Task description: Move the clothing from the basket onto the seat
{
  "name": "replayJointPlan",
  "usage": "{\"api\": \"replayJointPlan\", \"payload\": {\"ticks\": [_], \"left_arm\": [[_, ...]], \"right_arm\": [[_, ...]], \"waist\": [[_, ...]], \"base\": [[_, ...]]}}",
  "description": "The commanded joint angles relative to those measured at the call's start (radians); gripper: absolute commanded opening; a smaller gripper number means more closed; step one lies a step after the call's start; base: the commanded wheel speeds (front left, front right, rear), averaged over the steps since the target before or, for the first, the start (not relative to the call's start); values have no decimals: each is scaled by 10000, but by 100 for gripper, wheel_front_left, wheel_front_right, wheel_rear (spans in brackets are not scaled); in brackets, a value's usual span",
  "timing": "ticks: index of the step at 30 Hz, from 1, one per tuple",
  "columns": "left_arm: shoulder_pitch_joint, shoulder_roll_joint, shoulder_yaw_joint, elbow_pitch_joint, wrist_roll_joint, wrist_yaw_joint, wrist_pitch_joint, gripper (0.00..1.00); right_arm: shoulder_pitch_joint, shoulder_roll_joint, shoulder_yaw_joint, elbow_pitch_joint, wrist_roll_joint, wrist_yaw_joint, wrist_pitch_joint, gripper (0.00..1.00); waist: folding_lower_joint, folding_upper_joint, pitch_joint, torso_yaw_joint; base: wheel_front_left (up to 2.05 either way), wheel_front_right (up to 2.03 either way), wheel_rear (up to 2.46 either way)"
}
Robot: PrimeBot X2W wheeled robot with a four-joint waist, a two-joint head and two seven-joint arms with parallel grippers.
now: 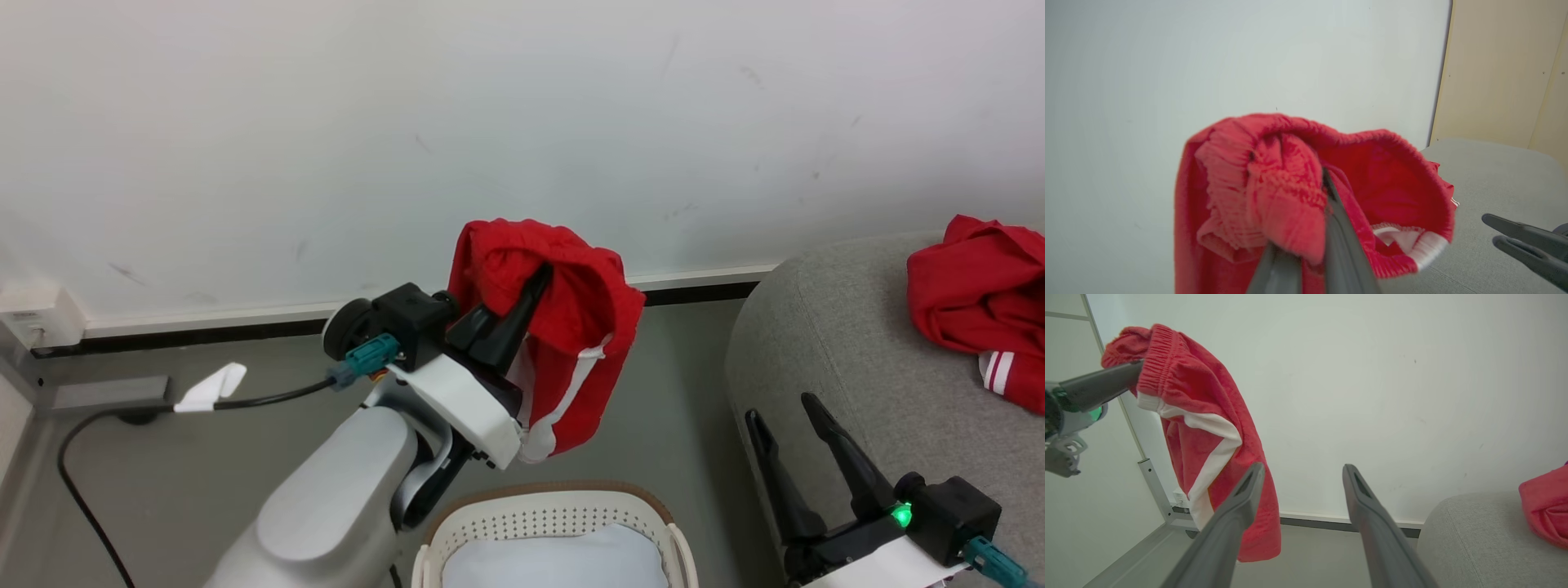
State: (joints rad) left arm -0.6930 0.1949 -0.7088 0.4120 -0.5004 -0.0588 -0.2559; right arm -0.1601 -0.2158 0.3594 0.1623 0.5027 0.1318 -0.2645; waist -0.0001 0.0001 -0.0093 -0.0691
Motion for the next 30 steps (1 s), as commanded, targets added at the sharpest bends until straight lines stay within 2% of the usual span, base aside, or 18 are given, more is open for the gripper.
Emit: {"api": "replayJointPlan", "payload": {"ticks": [1, 6, 12, 16, 24, 30], "left_arm": [[-48, 64, 43, -111, -5, 67, 28, 0], [79, 36, -5, -282, -80, 158, 52, 0], [193, -128, -162, -449, -134, 212, 87, 0], [208, -288, -312, -546, -135, 175, 147, 0], [243, -542, -689, -695, -155, 83, 308, 0], [208, -804, -987, -853, -204, 2, 372, 0]], "right_arm": [[61, -29, 86, 47, 86, -23, 7, 100], [-163, -72, 769, 308, 224, -23, 7, 100], [-666, -157, 2271, 1180, 509, -23, 6, 100], [-1220, 29, 3041, 1853, 915, -23, 6, 100], [-2450, 804, 4213, 3532, 1611, -23, 7, 100], [-3122, 1127, 4471, 4673, 1998, -23, 6, 100]], "waist": [[1, -1, 2, 1], [1, -1, -21, 47], [1, -1, -65, 260], [1, -1, -91, 525], [1, -1, -155, 1099], [1, -1, -168, 1633]], "base": [[0, 0, 0], [0, 0, 0], [0, 0, 0], [0, 0, 0], [0, 0, 0], [0, 0, 0]]}}
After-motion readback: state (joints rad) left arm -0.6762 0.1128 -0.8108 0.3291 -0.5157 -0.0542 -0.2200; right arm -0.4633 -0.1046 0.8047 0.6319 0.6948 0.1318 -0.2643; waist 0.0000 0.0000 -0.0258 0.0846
